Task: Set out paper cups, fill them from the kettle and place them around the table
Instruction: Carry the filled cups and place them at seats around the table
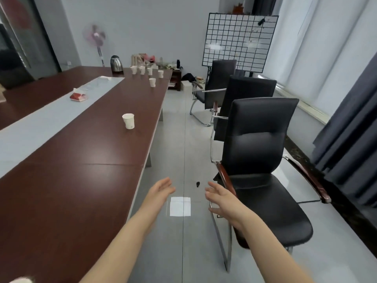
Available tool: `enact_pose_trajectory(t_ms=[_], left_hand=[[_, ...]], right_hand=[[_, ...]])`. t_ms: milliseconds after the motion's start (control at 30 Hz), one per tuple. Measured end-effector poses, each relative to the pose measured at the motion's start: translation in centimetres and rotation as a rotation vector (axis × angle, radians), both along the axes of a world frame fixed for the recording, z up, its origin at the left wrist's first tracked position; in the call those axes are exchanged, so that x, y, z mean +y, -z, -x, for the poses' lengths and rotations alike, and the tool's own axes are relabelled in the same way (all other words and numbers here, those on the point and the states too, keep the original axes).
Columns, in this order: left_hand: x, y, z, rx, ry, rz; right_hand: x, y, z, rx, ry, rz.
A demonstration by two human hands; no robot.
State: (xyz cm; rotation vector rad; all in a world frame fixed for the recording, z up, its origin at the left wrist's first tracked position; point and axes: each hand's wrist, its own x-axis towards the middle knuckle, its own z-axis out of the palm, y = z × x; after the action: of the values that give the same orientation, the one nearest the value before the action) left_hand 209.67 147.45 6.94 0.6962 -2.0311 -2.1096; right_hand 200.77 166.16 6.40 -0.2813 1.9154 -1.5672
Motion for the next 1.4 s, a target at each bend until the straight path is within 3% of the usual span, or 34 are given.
enact_pose_trajectory(t_ms=[233,533,933,1400], left_hand=[[-9.7,-1.4,17.8,-0.038,0.153,0.006],[-17.8,-0.1,37.0,-0.038,0.105,-0.013],[-30.1,-0.9,69.0,-0.023,0.002,0.005],[-47.5,0.1,102.2,-0.041,-0.071,0.004]], right_hand=[[-9.4,-1.0,16.7,0.023,0.028,-0.010],[-18.1,-0.2,36.1,0.002,0.058,0.012],[-32.1,-1.8,68.9,-0.027,0.026,0.100],[-48.8,-0.8,102.8,-0.007,-0.050,0.026]])
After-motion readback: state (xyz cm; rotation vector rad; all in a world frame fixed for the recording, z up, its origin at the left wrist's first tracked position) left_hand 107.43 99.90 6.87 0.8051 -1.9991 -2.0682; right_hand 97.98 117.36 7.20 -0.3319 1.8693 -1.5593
